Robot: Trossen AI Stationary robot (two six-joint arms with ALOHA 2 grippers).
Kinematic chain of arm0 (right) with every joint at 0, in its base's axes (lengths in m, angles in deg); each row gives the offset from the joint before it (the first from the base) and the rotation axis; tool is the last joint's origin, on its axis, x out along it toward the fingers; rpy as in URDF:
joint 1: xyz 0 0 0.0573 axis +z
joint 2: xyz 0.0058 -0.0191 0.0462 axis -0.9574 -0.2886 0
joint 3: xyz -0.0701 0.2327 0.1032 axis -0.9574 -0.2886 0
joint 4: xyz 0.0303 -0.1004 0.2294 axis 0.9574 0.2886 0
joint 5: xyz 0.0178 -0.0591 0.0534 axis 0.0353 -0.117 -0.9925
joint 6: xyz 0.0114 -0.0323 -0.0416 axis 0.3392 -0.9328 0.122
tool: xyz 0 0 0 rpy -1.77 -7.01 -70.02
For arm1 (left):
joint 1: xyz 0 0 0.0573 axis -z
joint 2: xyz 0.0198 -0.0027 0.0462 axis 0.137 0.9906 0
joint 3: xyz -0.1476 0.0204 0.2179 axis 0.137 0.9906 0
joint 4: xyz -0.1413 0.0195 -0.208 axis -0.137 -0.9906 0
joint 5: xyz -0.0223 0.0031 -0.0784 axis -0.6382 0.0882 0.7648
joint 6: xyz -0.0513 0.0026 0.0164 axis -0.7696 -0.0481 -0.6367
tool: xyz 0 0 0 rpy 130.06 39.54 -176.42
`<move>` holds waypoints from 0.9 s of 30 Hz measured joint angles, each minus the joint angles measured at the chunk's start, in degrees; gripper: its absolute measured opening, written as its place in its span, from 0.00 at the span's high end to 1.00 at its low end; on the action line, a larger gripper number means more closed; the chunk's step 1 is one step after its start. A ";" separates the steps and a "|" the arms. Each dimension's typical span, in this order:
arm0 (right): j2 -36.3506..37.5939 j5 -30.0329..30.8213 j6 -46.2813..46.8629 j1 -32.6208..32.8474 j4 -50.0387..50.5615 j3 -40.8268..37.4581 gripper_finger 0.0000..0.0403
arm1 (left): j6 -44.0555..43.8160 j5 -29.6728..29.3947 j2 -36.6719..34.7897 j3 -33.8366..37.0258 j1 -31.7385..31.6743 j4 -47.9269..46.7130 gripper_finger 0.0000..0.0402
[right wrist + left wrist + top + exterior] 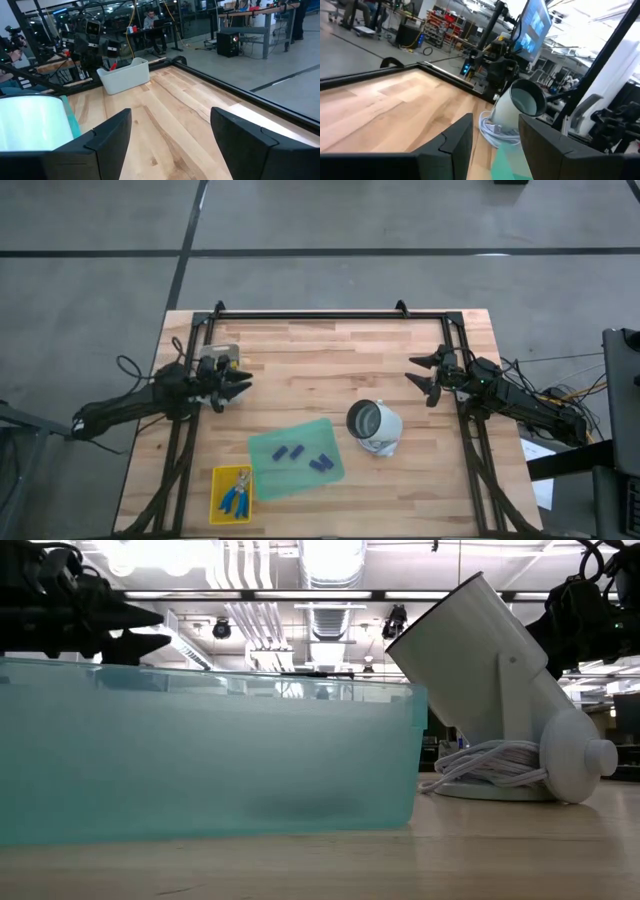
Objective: Pick & Place School Supplies
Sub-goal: Return to Home Position
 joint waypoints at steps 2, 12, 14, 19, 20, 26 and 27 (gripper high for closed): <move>0.00 0.00 0.00 -0.02 -0.01 0.00 0.33 | 0.60 0.58 0.07 0.02 0.00 -0.08 0.59; 0.00 0.00 0.00 0.00 0.00 0.00 0.35 | -1.30 1.93 0.87 0.04 0.00 -0.23 0.59; 0.00 0.00 0.00 0.00 -0.02 0.00 0.36 | -1.15 1.96 0.88 0.04 0.00 -0.28 0.59; 0.00 0.01 0.00 0.00 -0.01 0.00 0.35 | -1.06 2.05 0.90 0.07 0.00 -0.44 0.59; 0.00 0.00 0.00 0.00 -0.02 0.00 0.35 | -1.06 2.06 0.90 0.08 0.00 -0.45 0.59; 0.00 0.00 0.00 0.00 -0.02 0.00 0.33 | -1.02 2.08 0.90 0.11 0.00 -0.54 0.59; 0.00 0.00 0.00 -0.01 -0.01 0.00 0.33 | -1.02 2.08 0.90 0.11 0.00 -0.54 0.59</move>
